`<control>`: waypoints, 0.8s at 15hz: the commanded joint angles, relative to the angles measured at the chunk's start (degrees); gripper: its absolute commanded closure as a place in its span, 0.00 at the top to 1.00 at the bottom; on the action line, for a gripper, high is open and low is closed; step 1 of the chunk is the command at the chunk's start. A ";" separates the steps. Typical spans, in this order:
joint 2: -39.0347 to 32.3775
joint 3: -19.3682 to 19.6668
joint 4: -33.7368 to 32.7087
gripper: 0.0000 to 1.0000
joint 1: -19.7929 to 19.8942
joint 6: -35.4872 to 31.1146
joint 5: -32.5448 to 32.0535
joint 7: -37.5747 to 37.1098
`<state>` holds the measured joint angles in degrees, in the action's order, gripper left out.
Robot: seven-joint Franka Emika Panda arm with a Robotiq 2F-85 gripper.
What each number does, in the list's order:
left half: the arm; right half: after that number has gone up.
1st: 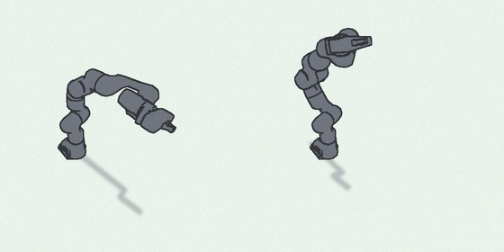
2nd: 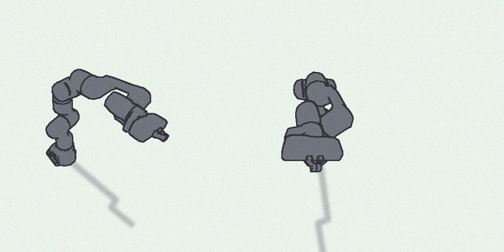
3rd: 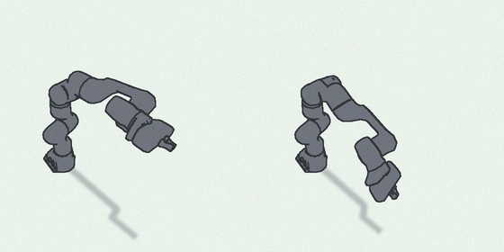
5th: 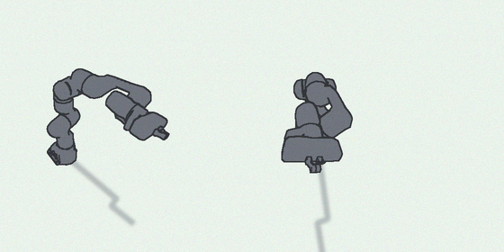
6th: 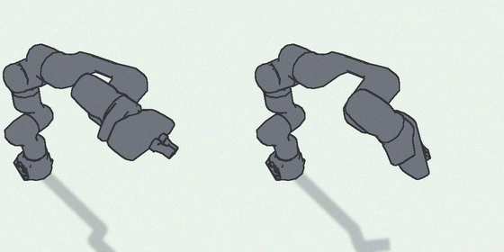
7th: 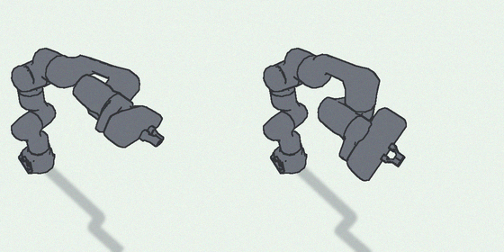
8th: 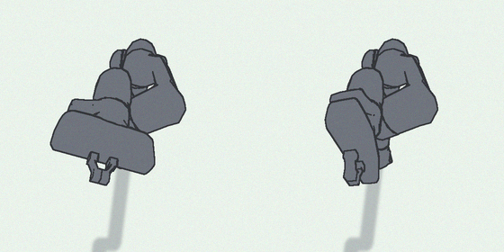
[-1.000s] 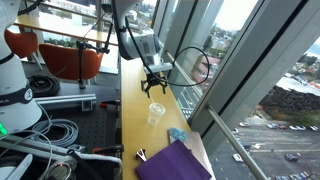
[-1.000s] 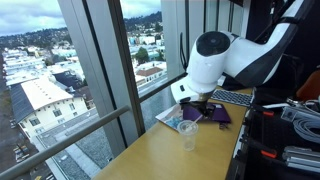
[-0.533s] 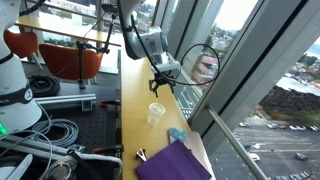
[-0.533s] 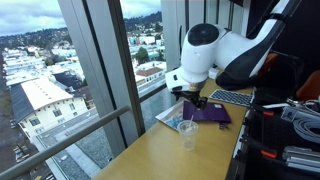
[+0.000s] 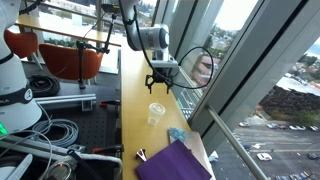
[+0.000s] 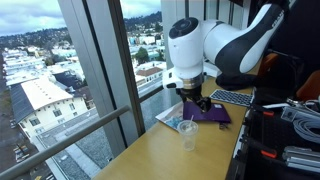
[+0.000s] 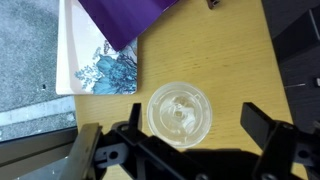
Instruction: Put the straw in the plastic cup
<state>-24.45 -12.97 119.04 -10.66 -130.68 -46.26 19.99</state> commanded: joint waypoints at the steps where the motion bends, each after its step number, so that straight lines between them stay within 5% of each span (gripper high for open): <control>1: -0.93 -0.76 -4.79 1.00 0.39 11.07 11.13 7.09; 5: -0.71 -0.50 -8.05 1.00 1.72 15.71 16.83 18.75; 12: 0.80 -0.08 -7.62 1.00 4.23 7.92 17.72 35.99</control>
<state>-24.56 -13.10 111.30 -7.11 -120.90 -31.03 49.65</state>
